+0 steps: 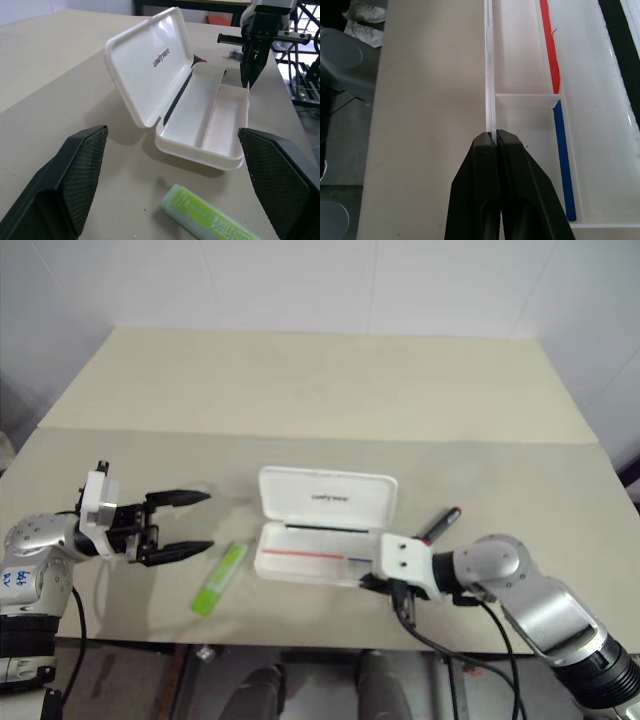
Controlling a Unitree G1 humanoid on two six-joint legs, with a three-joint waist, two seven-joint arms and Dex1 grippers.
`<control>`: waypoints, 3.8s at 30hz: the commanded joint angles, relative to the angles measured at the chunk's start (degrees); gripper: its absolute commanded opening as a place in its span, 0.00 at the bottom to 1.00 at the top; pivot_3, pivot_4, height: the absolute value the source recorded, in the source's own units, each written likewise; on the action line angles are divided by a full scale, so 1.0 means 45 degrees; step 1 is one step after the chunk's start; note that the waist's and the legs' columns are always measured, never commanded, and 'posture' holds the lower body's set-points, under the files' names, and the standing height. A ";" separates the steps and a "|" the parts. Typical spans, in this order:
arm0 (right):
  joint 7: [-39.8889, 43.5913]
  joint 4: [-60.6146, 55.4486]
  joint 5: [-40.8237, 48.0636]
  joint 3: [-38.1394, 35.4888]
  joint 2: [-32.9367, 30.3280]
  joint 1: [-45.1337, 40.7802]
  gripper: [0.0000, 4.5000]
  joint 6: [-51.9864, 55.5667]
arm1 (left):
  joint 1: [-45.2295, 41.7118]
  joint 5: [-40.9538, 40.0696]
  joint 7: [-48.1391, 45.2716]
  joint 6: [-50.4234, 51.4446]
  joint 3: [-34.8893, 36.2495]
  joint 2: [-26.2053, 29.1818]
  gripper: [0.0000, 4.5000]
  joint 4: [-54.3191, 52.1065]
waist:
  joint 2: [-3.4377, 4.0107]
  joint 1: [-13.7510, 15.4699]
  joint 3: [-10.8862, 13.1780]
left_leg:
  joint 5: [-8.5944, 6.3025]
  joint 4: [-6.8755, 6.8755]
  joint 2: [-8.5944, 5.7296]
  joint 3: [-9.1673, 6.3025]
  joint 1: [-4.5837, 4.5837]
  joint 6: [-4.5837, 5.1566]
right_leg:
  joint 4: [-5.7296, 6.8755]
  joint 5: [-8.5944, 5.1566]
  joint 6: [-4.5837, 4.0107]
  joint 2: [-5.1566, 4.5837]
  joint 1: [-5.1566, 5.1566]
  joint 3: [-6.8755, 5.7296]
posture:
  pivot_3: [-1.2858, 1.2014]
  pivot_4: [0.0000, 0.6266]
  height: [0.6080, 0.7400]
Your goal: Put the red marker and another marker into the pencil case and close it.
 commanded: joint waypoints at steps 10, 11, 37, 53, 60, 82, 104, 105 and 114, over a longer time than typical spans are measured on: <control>0.0198 0.0462 -0.0627 0.0261 0.0432 -0.0332 0.01 -0.0682 | 0.0057 -0.1241 -0.1982 -0.0114 0.0835 0.0498 1.00 0.0341 | 0.0000 0.0008 0.0000 | 0.0000 -0.0001 0.0000 0.0000 -0.0002 -0.0001 | 0.0002 -0.0002 -0.0004 0.0000 -0.0001 0.0000 | 0.52 0.24 1.00; 0.0222 0.0585 -0.0702 0.0299 0.0455 -0.0375 0.01 -0.0758 | 0.0056 -0.1208 -0.2186 -0.0156 0.0796 0.0605 1.00 0.0408 | 0.0000 0.0006 0.0000 | 0.0000 0.0000 0.0000 0.0000 -0.0001 -0.0001 | 0.0001 -0.0002 -0.0004 0.0000 -0.0001 0.0000 | 0.52 0.24 1.00; 0.0543 0.0233 -0.0070 -0.0618 0.0353 -0.0226 1.00 -0.0910 | -0.0448 -0.0915 -0.2107 -0.0944 0.0093 0.0699 1.00 0.0899 | 0.0000 0.0015 0.0000 | 0.0000 0.0003 0.0000 0.0000 0.0000 -0.0001 | 0.0011 -0.0001 -0.0001 0.0000 -0.0001 0.0000 | 0.52 0.24 1.00; 0.2223 0.4188 -0.0998 -0.1528 -0.1067 -0.1403 1.00 -0.3665 | -0.0350 -0.0883 -0.1768 -0.0952 -0.0162 0.0323 1.00 0.0641 | 0.0002 -0.0023 0.0001 | 0.0000 0.0011 0.0001 0.0006 0.0006 0.0000 | 0.0022 -0.0001 -0.0002 0.0000 0.0001 0.0002 | 0.52 0.24 1.00; 0.3515 0.8056 -0.2160 -0.0594 -0.0635 -0.3407 1.00 -0.5577 | 0.0086 -0.0974 -0.1527 -0.0871 -0.0048 0.0251 1.00 0.0150 | 0.0016 -0.0118 0.0010 | 0.0000 0.0010 0.0001 0.0011 0.0009 -0.0001 | 0.0026 0.0003 0.0007 0.0000 0.0001 0.0005 | 0.52 0.24 1.00; 0.4822 1.2643 -0.3470 0.0232 0.0714 -0.5834 0.13 -0.7574 | 0.1420 -0.1218 -0.0579 -0.0566 0.0468 0.0198 1.00 -0.1324 | 0.0021 -0.0559 0.0012 | 0.0017 0.0109 0.0000 0.0039 0.0050 0.0016 | 0.0081 0.0032 0.0010 0.0005 0.0054 0.0033 | 0.52 0.24 1.00; 0.2245 0.4978 -0.2939 -0.1494 -0.0007 -0.4635 0.13 -0.2201 | -0.0077 -0.0863 -0.1148 -0.0672 -0.0284 -0.0196 1.00 -0.0048 | 0.0043 -0.0476 0.0025 | 0.0003 0.0045 0.0005 0.0042 0.0014 0.0000 | 0.0101 0.0031 0.0105 0.0002 -0.0007 0.0032 | 0.52 0.24 1.00; 0.2181 0.3931 -0.2717 -0.1590 -0.0080 -0.4367 0.13 -0.1286 | -0.0133 -0.0846 -0.1196 -0.0682 -0.0319 -0.0205 1.00 0.0017 | 0.0044 -0.0437 0.0025 | 0.0001 0.0041 0.0005 0.0042 0.0010 -0.0001 | 0.0100 0.0030 0.0108 0.0002 -0.0012 0.0033 | 0.52 0.24 1.00; 0.0532 -0.0686 -0.1220 -0.0746 0.1221 -0.4693 0.13 0.3492 | -0.0395 -0.0754 -0.1446 -0.0740 -0.0402 -0.0191 1.00 0.0365 | 0.0041 -0.0279 0.0023 | -0.0009 0.0034 0.0010 0.0051 -0.0001 0.0001 | 0.0093 0.0014 0.0089 0.0001 -0.0033 0.0032 | 0.52 0.24 1.00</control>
